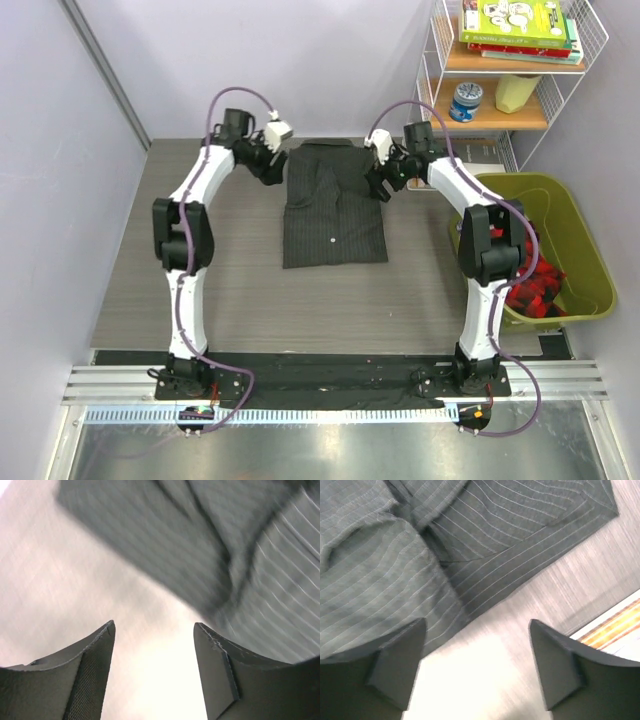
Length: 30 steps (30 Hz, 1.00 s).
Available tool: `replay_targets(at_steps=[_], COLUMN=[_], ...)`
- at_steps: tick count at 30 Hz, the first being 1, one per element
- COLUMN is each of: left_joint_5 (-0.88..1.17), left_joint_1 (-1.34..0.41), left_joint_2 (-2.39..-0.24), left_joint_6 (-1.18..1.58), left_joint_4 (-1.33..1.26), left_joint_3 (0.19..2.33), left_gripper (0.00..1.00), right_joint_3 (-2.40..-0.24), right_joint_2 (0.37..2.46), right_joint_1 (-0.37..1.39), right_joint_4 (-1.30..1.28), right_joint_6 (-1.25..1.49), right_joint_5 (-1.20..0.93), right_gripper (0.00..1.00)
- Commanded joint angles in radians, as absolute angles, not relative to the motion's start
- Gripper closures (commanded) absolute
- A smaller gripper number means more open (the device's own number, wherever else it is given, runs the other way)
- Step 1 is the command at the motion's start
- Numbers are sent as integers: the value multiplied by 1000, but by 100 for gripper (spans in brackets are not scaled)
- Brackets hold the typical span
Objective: Fold and stack the long sleeve shirts
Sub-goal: Fold the shirt
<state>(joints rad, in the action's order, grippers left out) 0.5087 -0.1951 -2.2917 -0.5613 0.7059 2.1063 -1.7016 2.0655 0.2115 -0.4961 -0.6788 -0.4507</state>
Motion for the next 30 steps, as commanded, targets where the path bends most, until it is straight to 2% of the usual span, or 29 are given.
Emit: replay_targets(at_steps=[1,3,4,7,8,9,12,16,21,26,30], left_joint_5=[645,682,705,727,733,732,709,658,568,552,595], left_joint_1=[-175,-193,-204,-248,-256,-267,-268,-265,-258,-239,-259], left_joint_2=[-2099,-2039,-2030,-2054,-2069,-2115,-2204,-2365,-2514,-2447,-2326], left_joint_6=[-449,-451,-459,-434,-414,-381,-266,-175,-115,-103,-188], left_joint_4=[764,790,805,851,854,853,851,828,942,908,922], left_joint_3=[1939,1838,1819,1802,1809,1842,1922,2092,2266,2108,1918], left_gripper=[36,38,40,44,45,47,53,53,53,58,68], right_joint_3=[-1730,-1707,-1704,-1706,-1729,-1744,-1836,-1963,-2063,-1965,-1807], right_joint_2=[1936,1931,1934,1980,2003,2053,2144,2299,2416,2404,2306], right_joint_1=[213,224,241,267,271,273,262,250,253,259,307], right_joint_4=[-574,-612,-627,-647,-649,-643,-634,-624,-661,-663,-638], right_joint_6=[-487,-468,-475,-474,-466,-456,-440,-430,-399,-377,-388], right_joint_5=[-572,-613,-641,-666,-660,-654,-621,-572,-531,-518,-535], right_gripper=[27,39,49,60,68,70,71,70,69,68,69])
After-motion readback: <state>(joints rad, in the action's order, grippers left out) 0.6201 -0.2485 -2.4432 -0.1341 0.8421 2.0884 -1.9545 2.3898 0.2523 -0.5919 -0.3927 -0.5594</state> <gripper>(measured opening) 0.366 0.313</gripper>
